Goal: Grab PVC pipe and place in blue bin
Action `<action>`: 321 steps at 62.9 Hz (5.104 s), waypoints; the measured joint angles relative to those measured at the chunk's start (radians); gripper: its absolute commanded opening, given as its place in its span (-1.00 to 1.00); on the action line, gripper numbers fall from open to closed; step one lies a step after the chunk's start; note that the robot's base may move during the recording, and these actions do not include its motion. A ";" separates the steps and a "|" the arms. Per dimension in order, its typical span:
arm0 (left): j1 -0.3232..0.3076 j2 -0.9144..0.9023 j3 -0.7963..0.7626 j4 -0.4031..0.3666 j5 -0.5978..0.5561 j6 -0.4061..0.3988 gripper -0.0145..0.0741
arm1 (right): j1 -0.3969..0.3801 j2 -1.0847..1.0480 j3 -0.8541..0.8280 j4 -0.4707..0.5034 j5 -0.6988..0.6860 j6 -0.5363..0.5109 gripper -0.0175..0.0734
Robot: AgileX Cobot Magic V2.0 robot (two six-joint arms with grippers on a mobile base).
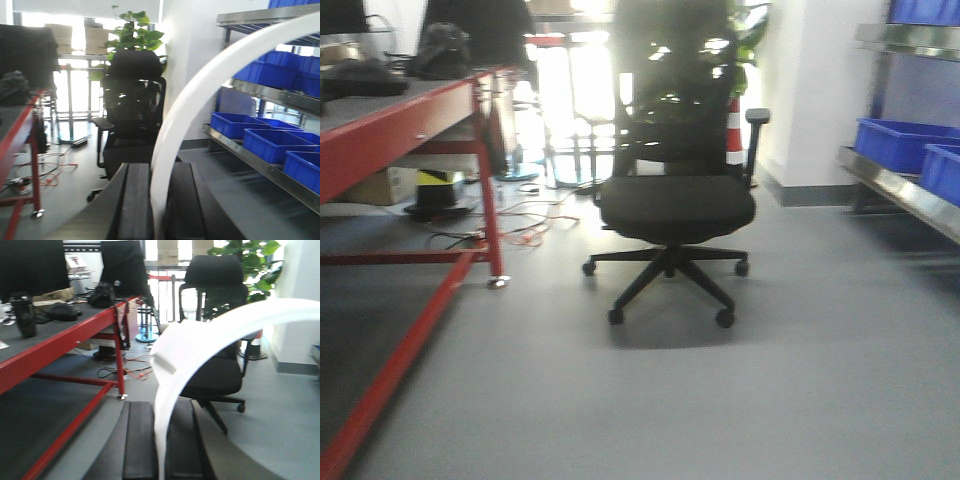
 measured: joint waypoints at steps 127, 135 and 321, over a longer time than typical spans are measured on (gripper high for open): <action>0.000 0.000 0.000 0.000 0.000 0.000 -0.92 | 0.000 0.000 0.000 0.000 0.000 0.000 -0.99; 0.000 0.000 0.000 0.000 0.000 0.000 -0.92 | 0.000 0.000 0.000 0.000 0.000 0.000 -0.99; 0.000 0.000 0.000 0.000 0.000 0.000 -0.92 | 0.000 0.000 0.000 0.000 0.000 0.000 -0.99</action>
